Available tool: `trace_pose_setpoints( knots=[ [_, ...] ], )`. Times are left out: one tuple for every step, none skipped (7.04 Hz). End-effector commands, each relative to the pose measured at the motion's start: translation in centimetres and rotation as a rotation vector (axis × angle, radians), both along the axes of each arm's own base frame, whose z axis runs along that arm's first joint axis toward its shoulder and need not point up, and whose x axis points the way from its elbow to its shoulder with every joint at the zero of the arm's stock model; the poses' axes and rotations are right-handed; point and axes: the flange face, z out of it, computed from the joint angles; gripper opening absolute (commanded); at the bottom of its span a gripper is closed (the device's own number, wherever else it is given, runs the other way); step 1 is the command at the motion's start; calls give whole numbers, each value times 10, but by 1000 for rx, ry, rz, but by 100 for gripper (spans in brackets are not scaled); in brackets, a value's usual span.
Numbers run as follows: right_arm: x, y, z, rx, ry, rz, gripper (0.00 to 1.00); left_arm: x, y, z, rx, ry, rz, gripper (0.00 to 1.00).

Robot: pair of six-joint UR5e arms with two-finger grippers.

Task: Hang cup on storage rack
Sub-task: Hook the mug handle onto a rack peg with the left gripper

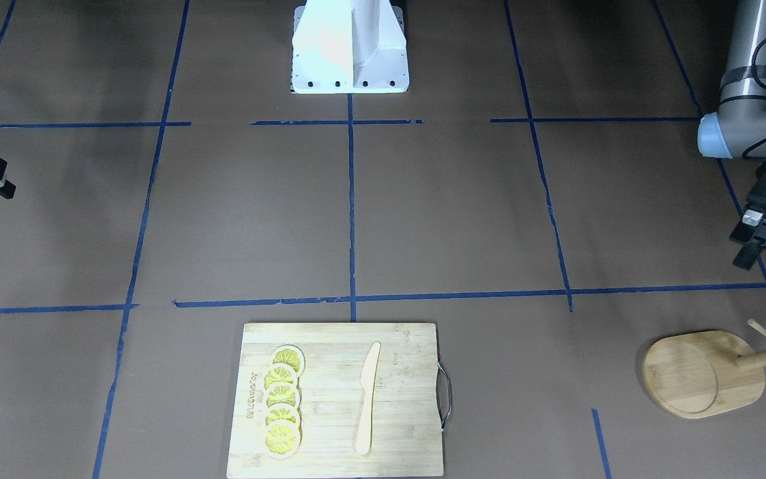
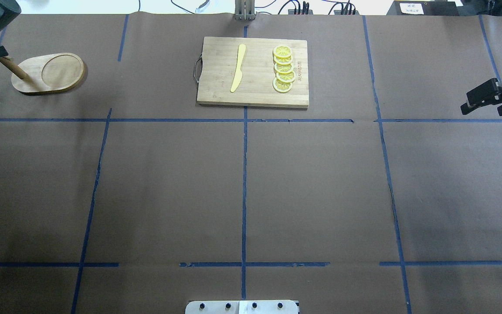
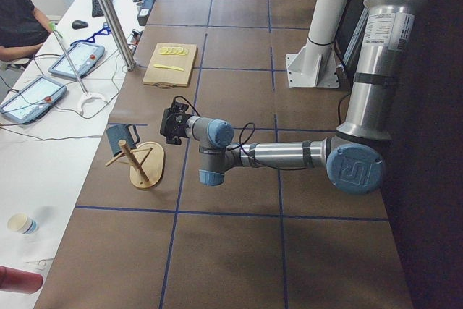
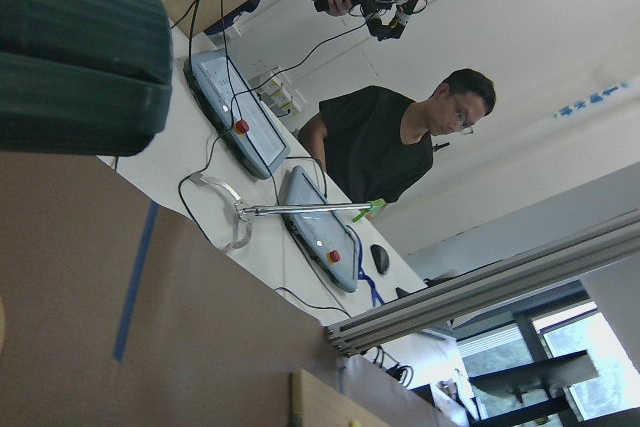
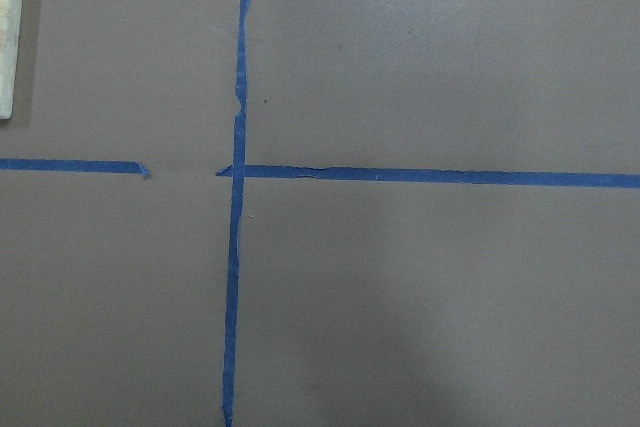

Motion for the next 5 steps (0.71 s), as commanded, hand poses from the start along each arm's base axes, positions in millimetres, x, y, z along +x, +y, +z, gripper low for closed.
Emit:
trace_pose_setpoints(
  knots=[
    [0, 1, 3, -4, 2, -1, 100, -13, 6, 22, 62, -299, 63, 100],
    [2, 2, 7, -7, 4, -2, 100, -38, -4, 25, 50, -415, 98, 100],
    [3, 2, 10, -12, 6, -2, 100, -57, -4, 42, 33, -518, 139, 100],
    [4, 5, 15, -18, 10, -4, 100, -78, -4, 54, -16, -538, 206, 100],
    [11, 5, 18, -24, 12, 9, 100, -91, -4, 64, -101, -511, 268, 100]
  ],
)
